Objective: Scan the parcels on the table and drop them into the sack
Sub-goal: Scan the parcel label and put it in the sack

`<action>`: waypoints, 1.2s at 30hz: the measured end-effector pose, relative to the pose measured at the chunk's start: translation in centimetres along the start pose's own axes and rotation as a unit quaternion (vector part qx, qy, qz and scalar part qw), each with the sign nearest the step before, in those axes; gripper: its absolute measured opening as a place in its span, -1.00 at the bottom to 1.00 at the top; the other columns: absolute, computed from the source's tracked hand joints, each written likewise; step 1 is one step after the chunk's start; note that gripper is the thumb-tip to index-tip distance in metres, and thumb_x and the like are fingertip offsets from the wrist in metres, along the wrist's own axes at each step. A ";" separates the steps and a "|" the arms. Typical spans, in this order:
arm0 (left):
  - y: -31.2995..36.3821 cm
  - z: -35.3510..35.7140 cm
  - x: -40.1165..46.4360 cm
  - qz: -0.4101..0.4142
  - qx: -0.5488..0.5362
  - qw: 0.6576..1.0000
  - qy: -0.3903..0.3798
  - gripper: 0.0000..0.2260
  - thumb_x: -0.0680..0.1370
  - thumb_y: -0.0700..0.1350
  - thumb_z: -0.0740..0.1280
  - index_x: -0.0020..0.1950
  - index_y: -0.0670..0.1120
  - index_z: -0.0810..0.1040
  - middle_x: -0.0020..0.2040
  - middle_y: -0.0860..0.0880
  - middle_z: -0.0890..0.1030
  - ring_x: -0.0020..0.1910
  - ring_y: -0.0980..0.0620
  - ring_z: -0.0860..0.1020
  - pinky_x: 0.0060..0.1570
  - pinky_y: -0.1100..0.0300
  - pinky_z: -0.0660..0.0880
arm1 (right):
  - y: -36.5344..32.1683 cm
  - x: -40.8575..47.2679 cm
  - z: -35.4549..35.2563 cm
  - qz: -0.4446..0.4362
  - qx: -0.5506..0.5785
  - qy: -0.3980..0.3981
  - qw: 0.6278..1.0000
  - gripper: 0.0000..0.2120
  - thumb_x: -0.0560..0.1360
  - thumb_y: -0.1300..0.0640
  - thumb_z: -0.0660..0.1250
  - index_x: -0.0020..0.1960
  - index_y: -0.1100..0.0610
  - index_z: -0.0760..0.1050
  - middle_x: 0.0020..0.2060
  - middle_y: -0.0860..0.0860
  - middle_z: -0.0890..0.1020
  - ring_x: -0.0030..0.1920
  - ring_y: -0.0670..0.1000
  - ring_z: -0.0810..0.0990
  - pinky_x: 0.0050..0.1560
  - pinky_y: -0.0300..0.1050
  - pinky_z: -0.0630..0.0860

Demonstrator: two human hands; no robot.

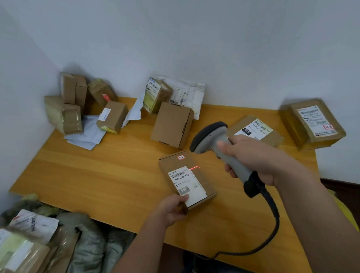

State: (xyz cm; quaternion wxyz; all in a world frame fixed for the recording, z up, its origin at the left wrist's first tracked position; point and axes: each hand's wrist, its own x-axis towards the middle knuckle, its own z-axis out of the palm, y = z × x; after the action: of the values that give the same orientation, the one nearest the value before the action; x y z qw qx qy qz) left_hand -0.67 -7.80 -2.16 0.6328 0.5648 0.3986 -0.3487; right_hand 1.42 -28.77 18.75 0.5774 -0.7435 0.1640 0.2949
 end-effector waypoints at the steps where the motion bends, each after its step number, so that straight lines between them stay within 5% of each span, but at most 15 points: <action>1: -0.1 -0.1 0.0 0.001 -0.001 1.000 0.000 -0.81 0.56 -0.28 0.35 0.17 -0.17 0.51 0.03 -0.15 0.62 0.03 -0.14 0.57 0.05 -0.09 0.55 | -0.1 -0.2 -0.1 -0.007 -0.011 -0.002 1.000 -0.75 0.65 -0.02 0.19 0.17 0.15 0.41 -0.17 0.18 0.57 -0.23 0.04 0.53 -0.16 -0.08 0.54; 6: -0.5 -0.7 -0.4 0.008 -0.041 0.999 -0.008 -0.81 0.56 -0.25 0.36 0.16 -0.16 0.52 0.07 -0.16 0.62 0.05 -0.15 0.58 -0.06 -0.05 0.57 | -0.8 -0.5 0.1 -0.032 -0.039 -0.018 0.999 -0.78 0.65 -0.01 0.18 0.16 0.12 0.43 -0.13 0.16 0.56 -0.25 0.00 0.54 -0.27 -0.18 0.55; 12: -1.8 -2.4 -1.2 0.021 -0.111 0.994 0.004 -0.83 0.57 -0.26 0.35 0.15 -0.14 0.53 0.12 -0.16 0.60 0.16 -0.18 0.56 0.19 -0.13 0.52 | -1.7 0.4 1.7 -0.029 -0.059 -0.056 0.996 -0.73 0.64 -0.02 0.19 0.20 0.15 0.43 -0.11 0.15 0.53 -0.27 -0.02 0.53 -0.37 -0.24 0.50; 20: -2.4 -6.3 -2.4 0.034 -0.168 0.984 0.053 -0.77 0.56 -0.22 0.36 0.22 -0.16 0.49 0.12 -0.17 0.62 0.08 -0.16 0.60 -0.05 -0.05 0.60 | -3.6 0.0 5.1 -0.075 -0.095 -0.099 0.988 -0.74 0.65 -0.02 0.17 0.19 0.14 0.44 -0.14 0.13 0.51 -0.30 -0.04 0.51 -0.38 -0.25 0.50; 26: -0.1 -9.1 -3.1 0.071 -0.177 0.979 0.068 -0.90 0.58 -0.23 0.34 0.08 -0.16 0.50 0.02 -0.17 0.63 0.01 -0.16 0.59 0.17 -0.11 0.51 | -5.4 -2.2 7.2 -0.123 -0.105 -0.091 0.983 -0.74 0.65 0.00 0.16 0.18 0.17 0.43 -0.19 0.13 0.52 -0.30 -0.01 0.51 -0.33 -0.21 0.52; 36: 2.1 -17.5 -6.4 0.156 -0.230 0.957 0.084 -0.84 0.63 -0.21 0.26 0.21 -0.17 0.46 -0.02 -0.13 0.60 -0.04 -0.11 0.56 0.00 -0.01 0.55 | -6.2 -3.0 14.7 -0.139 0.011 -0.054 0.989 -0.74 0.56 0.04 0.37 0.14 0.20 0.52 -0.18 0.14 0.59 -0.36 -0.01 0.51 -0.32 -0.14 0.52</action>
State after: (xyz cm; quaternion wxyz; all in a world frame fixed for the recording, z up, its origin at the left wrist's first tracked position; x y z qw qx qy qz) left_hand -3.55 9.71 3.68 0.7562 0.4866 0.4266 -0.0964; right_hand -0.96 -13.28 23.06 0.6290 -0.7355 0.0305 0.2499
